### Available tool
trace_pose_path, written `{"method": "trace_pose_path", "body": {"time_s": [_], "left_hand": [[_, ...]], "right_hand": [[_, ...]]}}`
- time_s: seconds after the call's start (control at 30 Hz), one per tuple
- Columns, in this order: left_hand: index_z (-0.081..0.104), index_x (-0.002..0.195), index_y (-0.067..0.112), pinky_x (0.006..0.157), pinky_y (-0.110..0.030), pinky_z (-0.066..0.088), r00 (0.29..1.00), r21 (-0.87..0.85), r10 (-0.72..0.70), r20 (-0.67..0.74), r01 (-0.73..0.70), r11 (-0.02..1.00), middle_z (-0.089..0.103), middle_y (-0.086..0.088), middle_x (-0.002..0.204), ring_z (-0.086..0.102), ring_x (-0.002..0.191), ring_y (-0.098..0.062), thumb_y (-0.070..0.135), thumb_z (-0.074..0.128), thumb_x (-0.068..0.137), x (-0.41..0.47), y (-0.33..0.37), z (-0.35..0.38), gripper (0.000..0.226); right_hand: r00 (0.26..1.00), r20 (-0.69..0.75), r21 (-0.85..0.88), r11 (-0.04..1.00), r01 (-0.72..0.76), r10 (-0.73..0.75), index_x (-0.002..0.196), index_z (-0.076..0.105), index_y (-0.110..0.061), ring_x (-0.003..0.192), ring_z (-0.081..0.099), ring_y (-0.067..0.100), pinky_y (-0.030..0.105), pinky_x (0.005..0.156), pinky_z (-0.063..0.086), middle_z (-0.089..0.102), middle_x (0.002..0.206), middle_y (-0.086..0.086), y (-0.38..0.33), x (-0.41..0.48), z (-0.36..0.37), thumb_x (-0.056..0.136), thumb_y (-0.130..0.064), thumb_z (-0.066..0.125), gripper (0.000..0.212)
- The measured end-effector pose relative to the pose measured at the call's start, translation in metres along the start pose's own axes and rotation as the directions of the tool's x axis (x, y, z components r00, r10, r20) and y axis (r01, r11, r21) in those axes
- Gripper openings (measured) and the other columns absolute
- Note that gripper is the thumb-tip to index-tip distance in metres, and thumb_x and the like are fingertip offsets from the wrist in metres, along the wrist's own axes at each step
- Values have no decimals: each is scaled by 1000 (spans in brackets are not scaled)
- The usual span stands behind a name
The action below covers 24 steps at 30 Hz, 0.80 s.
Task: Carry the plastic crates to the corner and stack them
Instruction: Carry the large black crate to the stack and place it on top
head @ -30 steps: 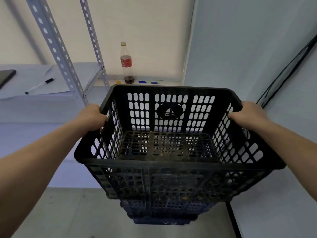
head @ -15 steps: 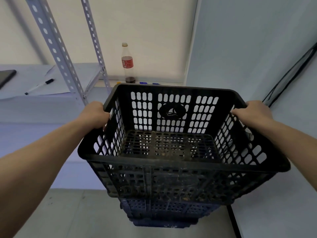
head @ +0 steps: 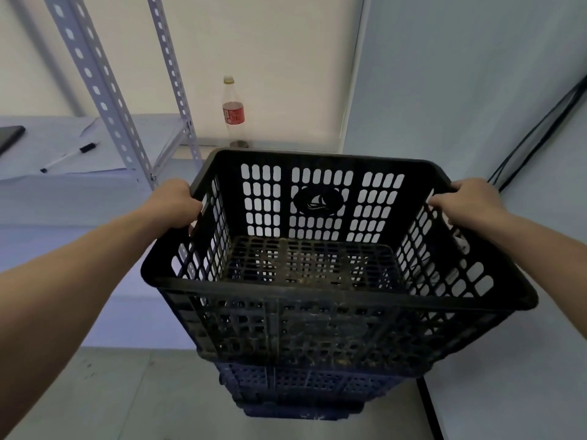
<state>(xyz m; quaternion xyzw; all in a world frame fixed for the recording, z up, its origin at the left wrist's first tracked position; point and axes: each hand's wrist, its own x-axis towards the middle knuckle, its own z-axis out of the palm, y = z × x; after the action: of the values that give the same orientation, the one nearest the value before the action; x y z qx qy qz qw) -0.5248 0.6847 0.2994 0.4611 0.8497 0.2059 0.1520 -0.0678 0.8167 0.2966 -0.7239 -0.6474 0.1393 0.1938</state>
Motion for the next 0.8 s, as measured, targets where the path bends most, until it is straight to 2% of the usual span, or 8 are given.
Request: {"method": "trace_pose_path", "body": {"time_s": [0.07,0.13,0.23,0.3,0.4,0.57,0.7,0.8], "left_hand": [[67,89,-6,69,-42,59,1000,-13,-1,-12,1,1000,69,-26,83,67,67,-36,2,62,85,5,1,-3,10],[65,92,-5,71,-44,60,1000,-22,-2,14,3,1000,69,-26,86,69,70,-38,4,59,88,8,-2,1,11],[61,101,-1,79,-43,59,1000,6,-8,30,8,1000,71,-25,96,69,84,-39,9,55,93,11,-9,11,15],[62,109,-2,80,-42,58,999,25,-5,32,4,1000,70,-24,99,68,88,-40,11,54,94,14,-10,13,22],[62,113,-2,84,-45,57,1000,48,4,23,-5,999,70,-23,100,68,90,-40,15,54,94,13,-10,11,27],[63,108,0,87,-48,57,999,28,24,38,-25,999,70,-24,100,68,92,-41,14,54,93,12,-10,10,23],[62,107,-1,86,-49,58,998,0,7,63,-7,1000,71,-24,96,69,88,-40,13,54,94,9,-7,8,21],[61,105,1,83,-46,58,995,15,4,98,-5,1000,70,-23,95,69,86,-39,12,54,95,1,-9,5,16]], "right_hand": [[1000,-20,20,1000,14,-14,86,74,-14,81,69,34,38,75,54,71,76,12,-3,2,-6,78,-43,73,30],[999,35,2,1000,21,-21,105,72,-14,84,69,34,39,77,55,71,85,12,-1,-1,0,79,-45,74,40],[996,88,-198,979,49,-32,132,55,-12,95,63,35,38,74,49,67,107,15,4,-7,17,81,-48,75,66],[996,91,-263,963,48,-25,140,46,-12,94,60,35,37,70,46,65,110,16,4,-11,20,80,-52,73,76],[991,130,-240,969,54,-23,144,42,-11,92,58,34,36,70,44,64,110,16,3,-13,15,82,-49,74,79],[981,195,-179,982,54,-18,137,50,-4,94,55,33,36,75,43,62,109,17,3,-16,3,85,-28,77,63],[985,173,-171,984,54,-23,141,42,-6,93,55,33,38,76,46,61,108,16,12,-20,7,83,-37,79,75],[984,173,-144,987,71,-45,144,42,-6,97,57,35,38,78,46,63,119,21,12,-18,9,85,-37,78,76]]}}
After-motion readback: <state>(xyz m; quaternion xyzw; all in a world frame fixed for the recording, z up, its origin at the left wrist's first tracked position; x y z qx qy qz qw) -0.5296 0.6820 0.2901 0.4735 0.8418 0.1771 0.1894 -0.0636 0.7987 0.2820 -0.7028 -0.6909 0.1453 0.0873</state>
